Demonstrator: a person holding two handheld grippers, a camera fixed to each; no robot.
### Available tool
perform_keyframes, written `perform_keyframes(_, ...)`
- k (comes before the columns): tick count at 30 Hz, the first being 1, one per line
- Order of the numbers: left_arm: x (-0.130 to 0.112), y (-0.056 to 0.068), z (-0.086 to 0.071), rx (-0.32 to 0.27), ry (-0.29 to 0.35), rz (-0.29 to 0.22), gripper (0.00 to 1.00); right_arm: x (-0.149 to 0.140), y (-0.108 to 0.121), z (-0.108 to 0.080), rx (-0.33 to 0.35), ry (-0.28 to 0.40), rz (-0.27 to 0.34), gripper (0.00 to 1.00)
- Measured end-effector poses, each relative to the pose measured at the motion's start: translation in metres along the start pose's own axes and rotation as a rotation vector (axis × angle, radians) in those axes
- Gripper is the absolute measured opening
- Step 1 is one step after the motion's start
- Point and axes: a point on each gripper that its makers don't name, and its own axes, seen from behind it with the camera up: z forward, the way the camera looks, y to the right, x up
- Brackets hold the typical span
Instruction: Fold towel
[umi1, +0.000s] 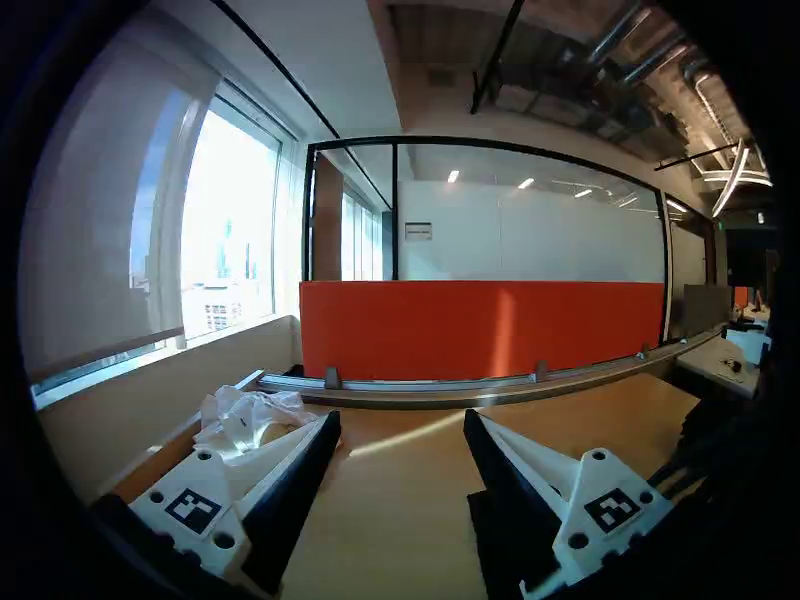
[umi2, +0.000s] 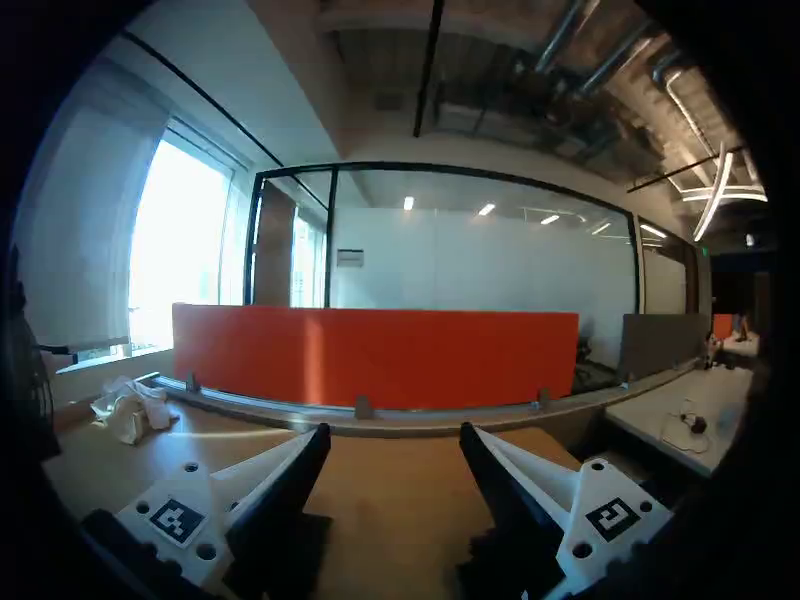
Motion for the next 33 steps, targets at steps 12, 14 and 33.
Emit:
perform_keyframes(12,0.025,0.004,-0.002,-0.041,-0.032,0.020,0.91,0.027,-0.011,-0.001,0.017,-0.012,-0.035,1.00)
perform_keyframes(14,0.026,0.006,-0.003,-0.058,-0.043,0.028,0.91,0.029,-0.013,0.000,0.024,-0.018,-0.043,1.00)
perform_keyframes(33,-0.016,0.072,-0.017,-0.366,-0.256,0.126,0.91,-0.013,-0.065,-0.015,0.344,-0.279,-0.236,1.00)
